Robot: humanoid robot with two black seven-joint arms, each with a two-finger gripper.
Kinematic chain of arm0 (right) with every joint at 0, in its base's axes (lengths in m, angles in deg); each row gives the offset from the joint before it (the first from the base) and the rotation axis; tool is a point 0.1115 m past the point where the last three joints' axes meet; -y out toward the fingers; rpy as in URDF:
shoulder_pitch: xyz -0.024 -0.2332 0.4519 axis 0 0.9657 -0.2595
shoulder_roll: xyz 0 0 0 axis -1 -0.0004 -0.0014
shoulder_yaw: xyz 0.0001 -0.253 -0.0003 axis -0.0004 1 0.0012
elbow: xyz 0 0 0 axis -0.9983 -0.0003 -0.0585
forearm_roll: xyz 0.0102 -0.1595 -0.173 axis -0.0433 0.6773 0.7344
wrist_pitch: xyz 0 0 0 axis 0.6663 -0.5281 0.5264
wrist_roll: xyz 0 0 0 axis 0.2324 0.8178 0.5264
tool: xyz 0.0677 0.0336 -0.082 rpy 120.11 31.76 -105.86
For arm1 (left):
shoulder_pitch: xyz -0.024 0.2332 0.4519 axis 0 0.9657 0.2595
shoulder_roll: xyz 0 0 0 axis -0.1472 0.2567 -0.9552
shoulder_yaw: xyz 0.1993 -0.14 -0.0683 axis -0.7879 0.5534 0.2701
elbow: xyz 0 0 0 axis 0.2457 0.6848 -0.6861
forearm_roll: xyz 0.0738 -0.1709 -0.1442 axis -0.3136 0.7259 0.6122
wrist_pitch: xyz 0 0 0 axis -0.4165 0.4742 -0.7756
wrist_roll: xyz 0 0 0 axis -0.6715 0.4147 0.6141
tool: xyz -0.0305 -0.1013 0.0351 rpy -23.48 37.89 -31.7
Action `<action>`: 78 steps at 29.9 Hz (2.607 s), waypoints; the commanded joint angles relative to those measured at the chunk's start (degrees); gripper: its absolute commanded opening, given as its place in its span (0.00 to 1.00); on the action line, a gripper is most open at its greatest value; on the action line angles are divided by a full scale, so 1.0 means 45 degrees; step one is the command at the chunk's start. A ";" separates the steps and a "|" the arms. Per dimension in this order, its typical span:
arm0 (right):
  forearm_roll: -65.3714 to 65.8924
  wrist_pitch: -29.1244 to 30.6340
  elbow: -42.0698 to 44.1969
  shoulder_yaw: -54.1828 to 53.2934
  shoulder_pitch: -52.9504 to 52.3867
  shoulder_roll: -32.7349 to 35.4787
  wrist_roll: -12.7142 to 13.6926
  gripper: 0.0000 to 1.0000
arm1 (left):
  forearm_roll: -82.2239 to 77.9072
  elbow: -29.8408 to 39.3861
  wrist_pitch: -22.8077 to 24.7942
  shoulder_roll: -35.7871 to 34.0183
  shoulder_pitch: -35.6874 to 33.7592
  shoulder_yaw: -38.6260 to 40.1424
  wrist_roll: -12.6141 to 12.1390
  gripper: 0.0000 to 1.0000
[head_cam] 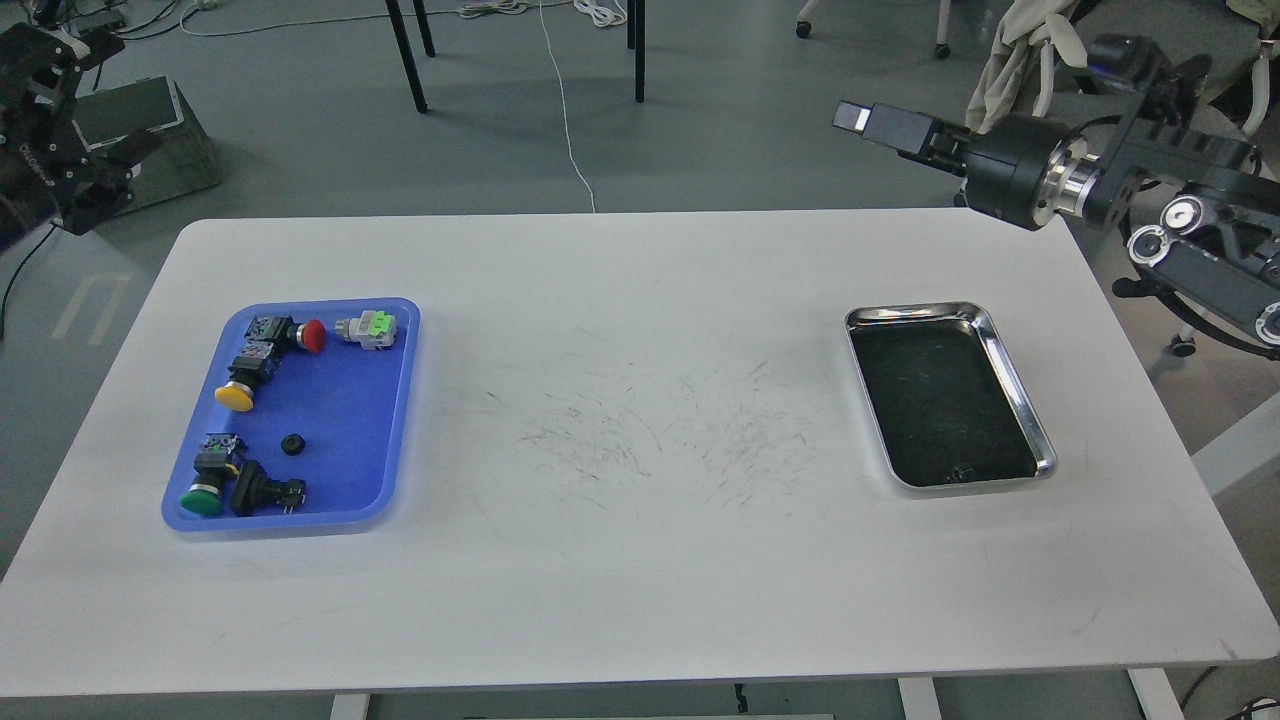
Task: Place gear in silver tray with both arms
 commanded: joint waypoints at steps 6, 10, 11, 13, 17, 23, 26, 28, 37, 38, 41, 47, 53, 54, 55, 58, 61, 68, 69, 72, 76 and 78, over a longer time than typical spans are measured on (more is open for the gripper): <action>-0.5656 -0.0178 0.1078 -0.0055 0.0469 -0.0023 0.0035 0.82 | -0.1687 0.1595 -0.0071 -0.1572 0.0498 -0.0264 0.0000 0.99; -0.7573 -0.0469 0.1098 -0.0074 0.0645 0.0016 0.0035 0.84 | -0.3327 0.3255 -0.0364 -0.2277 0.0673 -0.0206 0.0000 0.99; -0.7944 -0.0626 0.1078 -0.0074 0.0723 0.0016 0.0035 0.85 | -0.3562 0.3762 -0.0461 -0.2472 0.0674 -0.0244 0.0000 0.99; -0.8530 -0.0860 0.1098 -0.0132 0.0782 -0.0003 0.0035 0.87 | -0.4031 0.4856 -0.1083 -0.2630 0.0771 -0.0303 0.0000 0.98; -0.9624 -0.1192 0.1369 -0.0425 0.0957 -0.0120 0.0035 0.87 | -0.6854 0.5407 -0.2218 -0.2572 0.0985 -0.0381 0.0000 0.98; -1.0428 -0.1447 0.1878 -0.1419 0.1485 -0.0335 0.0035 0.88 | -1.1450 0.5408 -0.4639 -0.1947 0.2020 -0.0362 0.0000 0.98; -1.0448 -0.1428 0.2268 -0.2045 0.1583 -0.0355 0.0035 0.88 | -1.2527 0.5408 -0.5324 -0.1596 0.2352 -0.0381 0.0000 0.97; -1.0641 -0.1389 0.2425 -0.2358 0.1564 -0.0355 0.0054 0.88 | -1.2977 0.5408 -0.5598 -0.1342 0.2645 -0.0362 0.0000 0.95; -1.1248 -0.1428 0.2680 -0.2418 0.1778 -0.0413 0.0054 0.89 | -1.6607 0.4004 -0.6731 -0.0131 0.2861 -0.0381 0.0000 0.90; -1.1248 -0.1428 0.2680 -0.2418 0.1778 -0.0414 0.0054 0.89 | -1.6998 0.3924 -0.6790 -0.0052 0.2939 -0.0382 0.0000 0.89; -1.1229 -0.1428 0.2680 -0.2418 0.1759 -0.0433 0.0054 0.89 | -1.7762 0.3535 -0.7121 0.0512 0.3056 -0.0362 0.0000 0.86; -1.1229 -0.1428 0.2680 -0.2379 0.1720 -0.0414 0.0054 0.91 | -1.9071 0.1993 -0.7590 0.1119 0.3134 -0.0362 0.0000 0.79; -1.1229 -0.1428 0.2680 -0.2301 0.1681 -0.0414 0.0054 0.91 | -1.9620 0.1229 -0.7962 0.1355 0.3504 -0.0556 0.0000 0.76; -1.1229 -0.1428 0.2680 -0.2301 0.1681 -0.0414 0.0054 0.91 | -1.9600 0.1209 -0.8001 0.1355 0.3641 -0.0635 0.0000 0.75; -1.1229 -0.1428 0.2680 -0.2301 0.1681 -0.0414 0.0054 0.91 | -1.9619 0.1209 -0.8040 0.1355 0.3739 -0.0655 0.0000 0.73; -1.1209 -0.1428 0.2680 -0.2281 0.1720 -0.0414 0.0054 0.91 | -1.9639 0.1209 -0.8235 0.1374 0.3857 -0.0830 0.0000 0.71; -1.1209 -0.1428 0.2680 -0.2262 0.1720 -0.0414 0.0054 0.92 | -1.9658 0.1189 -0.8255 0.1393 0.3935 -0.0908 0.0000 0.63; -1.1209 -0.1409 0.2680 -0.2223 0.1681 -0.0414 0.0054 0.92 | -1.9639 0.1033 -0.8255 0.1452 0.3935 -0.1007 0.0000 0.51; -1.1209 -0.1428 0.2660 -0.2222 0.1681 -0.0414 0.0054 0.92 | -1.9639 0.0994 -0.8255 0.1510 0.3955 -0.1007 0.0000 0.51; -1.1209 -0.1408 0.2660 -0.2222 0.1681 -0.0414 0.0054 0.92 | -1.9639 0.0566 -0.8255 0.1783 0.3955 -0.1007 0.0000 0.51; -1.1190 -0.1408 0.2621 -0.2203 0.1681 -0.0414 0.0054 0.92 | -1.9639 0.0467 -0.8255 0.1901 0.3936 -0.1007 0.0000 0.51; -1.1190 -0.1408 0.2621 -0.2203 0.1700 -0.0414 0.0054 0.92 | -1.9639 0.0234 -0.8255 0.1921 0.3955 -0.1007 0.0000 0.51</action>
